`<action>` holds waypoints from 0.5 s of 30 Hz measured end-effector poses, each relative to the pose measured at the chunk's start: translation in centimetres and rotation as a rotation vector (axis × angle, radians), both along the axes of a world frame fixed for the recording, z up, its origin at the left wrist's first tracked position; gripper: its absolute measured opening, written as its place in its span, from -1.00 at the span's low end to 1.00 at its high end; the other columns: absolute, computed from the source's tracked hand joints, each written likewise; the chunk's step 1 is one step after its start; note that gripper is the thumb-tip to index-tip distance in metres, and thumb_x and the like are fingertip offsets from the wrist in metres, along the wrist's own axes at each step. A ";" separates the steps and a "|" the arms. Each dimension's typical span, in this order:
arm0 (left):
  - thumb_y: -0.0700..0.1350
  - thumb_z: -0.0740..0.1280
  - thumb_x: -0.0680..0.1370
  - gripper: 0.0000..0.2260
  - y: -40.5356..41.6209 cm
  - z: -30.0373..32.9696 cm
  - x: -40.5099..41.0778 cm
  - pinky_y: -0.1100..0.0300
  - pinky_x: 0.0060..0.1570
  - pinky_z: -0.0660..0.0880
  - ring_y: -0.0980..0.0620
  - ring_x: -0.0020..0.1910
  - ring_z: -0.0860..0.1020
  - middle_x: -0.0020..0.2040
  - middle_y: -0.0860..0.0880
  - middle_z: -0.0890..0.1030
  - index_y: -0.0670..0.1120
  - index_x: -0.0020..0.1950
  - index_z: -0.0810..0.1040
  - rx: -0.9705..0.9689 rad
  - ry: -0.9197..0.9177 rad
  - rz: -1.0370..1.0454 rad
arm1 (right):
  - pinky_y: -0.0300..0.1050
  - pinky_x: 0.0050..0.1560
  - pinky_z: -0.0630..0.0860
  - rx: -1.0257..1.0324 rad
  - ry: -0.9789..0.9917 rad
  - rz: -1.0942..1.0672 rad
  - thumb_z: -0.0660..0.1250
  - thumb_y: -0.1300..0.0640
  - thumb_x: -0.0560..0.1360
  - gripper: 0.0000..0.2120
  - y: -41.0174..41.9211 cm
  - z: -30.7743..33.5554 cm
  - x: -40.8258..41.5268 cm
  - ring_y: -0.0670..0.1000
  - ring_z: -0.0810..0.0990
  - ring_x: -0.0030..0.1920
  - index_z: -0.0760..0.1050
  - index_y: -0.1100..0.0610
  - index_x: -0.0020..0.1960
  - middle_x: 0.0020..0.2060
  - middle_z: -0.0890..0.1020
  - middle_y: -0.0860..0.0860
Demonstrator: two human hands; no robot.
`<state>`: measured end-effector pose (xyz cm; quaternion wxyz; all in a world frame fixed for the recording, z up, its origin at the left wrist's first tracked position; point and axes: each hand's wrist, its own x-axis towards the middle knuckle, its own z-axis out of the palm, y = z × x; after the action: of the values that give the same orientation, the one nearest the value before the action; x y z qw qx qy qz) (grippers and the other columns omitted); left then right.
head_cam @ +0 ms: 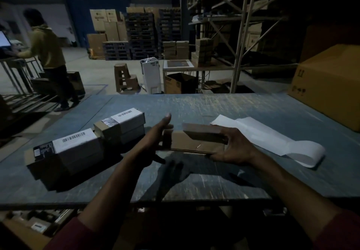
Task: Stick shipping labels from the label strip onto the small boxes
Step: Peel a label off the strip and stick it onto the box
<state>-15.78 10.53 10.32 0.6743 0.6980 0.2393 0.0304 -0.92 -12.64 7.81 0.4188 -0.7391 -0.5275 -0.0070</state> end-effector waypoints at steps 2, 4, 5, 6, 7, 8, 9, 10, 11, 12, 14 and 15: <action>0.40 0.35 0.48 -0.26 0.6 -0.7 -0.2 -0.13 0.46 0.25 -0.09 0.60 0.29 0.61 0.00 0.34 0.18 0.61 0.30 0.236 -0.246 -0.077 | -0.33 0.24 0.55 -0.013 0.023 -0.002 0.69 0.32 0.26 -0.23 -0.2 -0.2 0.4 -0.28 0.64 0.21 0.56 -0.17 0.34 0.20 0.67 -0.26; 0.26 0.60 0.34 -0.11 1.1 -1.3 -0.3 -0.07 0.54 0.23 0.06 0.64 0.22 0.64 0.12 0.30 0.29 0.60 0.27 0.494 -0.415 -0.219 | -0.28 0.28 0.53 -0.021 0.064 0.005 0.69 0.31 0.28 -0.25 -0.5 -0.3 0.9 -0.20 0.64 0.25 0.58 -0.11 0.37 0.23 0.69 -0.20; 0.20 0.68 0.27 -0.01 1.3 -1.4 -0.3 -0.03 0.57 0.21 0.11 0.65 0.19 0.64 0.15 0.28 0.30 0.61 0.25 0.659 -0.422 -0.282 | -0.25 0.31 0.53 -0.017 0.088 0.011 0.70 0.30 0.28 -0.25 -0.6 -0.3 1.0 -0.17 0.64 0.28 0.58 -0.09 0.38 0.25 0.69 -0.18; 0.15 0.72 0.22 0.07 1.3 -1.4 -0.1 0.03 0.57 0.21 0.15 0.65 0.17 0.65 0.16 0.26 0.28 0.62 0.24 0.798 -0.407 -0.334 | -0.22 0.34 0.53 -0.014 0.104 0.019 0.70 0.30 0.28 -0.25 -0.7 -0.2 1.0 -0.15 0.63 0.30 0.57 -0.07 0.39 0.27 0.68 -0.15; 0.12 0.74 0.20 0.10 1.2 -1.2 0.2 0.09 0.57 0.22 0.17 0.63 0.20 0.64 0.16 0.27 0.23 0.63 0.24 0.899 -0.391 -0.374 | -0.19 0.36 0.52 -0.010 0.118 0.029 0.70 0.30 0.28 -0.25 -0.8 -0.2 1.1 -0.13 0.63 0.32 0.57 -0.04 0.40 0.29 0.68 -0.13; 0.10 0.74 0.21 0.07 1.0 -0.9 0.5 0.11 0.55 0.28 0.18 0.59 0.27 0.62 0.15 0.32 0.19 0.63 0.27 0.964 -0.388 -0.392 | -0.16 0.38 0.52 -0.013 0.128 0.037 0.70 0.30 0.28 -0.25 -0.8 -0.2 1.1 -0.12 0.62 0.33 0.58 -0.02 0.41 0.30 0.67 -0.13; 0.08 0.73 0.24 0.01 1.0 -0.7 0.7 0.09 0.53 0.35 0.18 0.53 0.36 0.58 0.14 0.39 0.16 0.61 0.32 1.006 -0.398 -0.404 | -0.15 0.38 0.52 -0.015 0.134 0.044 0.70 0.29 0.28 -0.26 -0.9 -0.2 1.1 -0.11 0.62 0.33 0.58 0.00 0.41 0.29 0.67 -0.13; 0.07 0.72 0.27 -0.06 0.9 -0.5 0.9 0.04 0.49 0.43 0.17 0.48 0.44 0.54 0.12 0.46 0.13 0.59 0.38 1.043 -0.413 -0.410 | -0.13 0.39 0.52 -0.016 0.139 0.048 0.71 0.29 0.28 -0.26 -0.9 -0.1 1.1 -0.11 0.63 0.33 0.58 0.01 0.41 0.29 0.68 -0.13; 0.05 0.70 0.30 -0.12 0.9 -0.3 1.0 -0.02 0.43 0.50 0.14 0.43 0.50 0.50 0.11 0.51 0.11 0.56 0.42 1.070 -0.435 -0.406 | -0.11 0.39 0.53 -0.017 0.149 0.051 0.71 0.28 0.29 -0.26 -1.0 0.0 1.1 -0.10 0.63 0.33 0.58 0.02 0.41 0.28 0.68 -0.13; 0.03 0.69 0.33 -0.18 0.9 -0.2 1.0 -0.05 0.38 0.54 0.13 0.40 0.54 0.46 0.10 0.56 0.10 0.55 0.45 1.089 -0.458 -0.401 | -0.09 0.39 0.54 -0.019 0.161 0.053 0.71 0.27 0.29 -0.27 -1.0 0.1 1.1 -0.10 0.63 0.33 0.58 0.03 0.42 0.28 0.68 -0.12; 0.00 0.66 0.36 -0.25 0.8 0.2 0.9 -0.06 0.31 0.58 0.12 0.35 0.58 0.42 0.10 0.60 0.08 0.52 0.49 1.112 -0.486 -0.403 | -0.07 0.38 0.55 -0.018 0.188 0.062 0.71 0.28 0.29 -0.27 -1.0 0.3 1.1 -0.07 0.63 0.33 0.58 0.05 0.42 0.27 0.69 -0.10; 0.00 0.65 0.38 -0.27 0.7 0.3 0.8 -0.05 0.30 0.59 0.13 0.34 0.59 0.41 0.09 0.61 0.08 0.52 0.51 1.129 -0.496 -0.404 | -0.09 0.37 0.55 -0.021 0.205 0.069 0.70 0.29 0.29 -0.27 -1.0 0.4 1.2 -0.07 0.64 0.32 0.58 0.05 0.42 0.26 0.70 -0.10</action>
<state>-15.01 11.22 10.59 0.2315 0.9486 -0.1125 0.1843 0.24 -13.63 8.19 0.4627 -0.7218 -0.5070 0.0886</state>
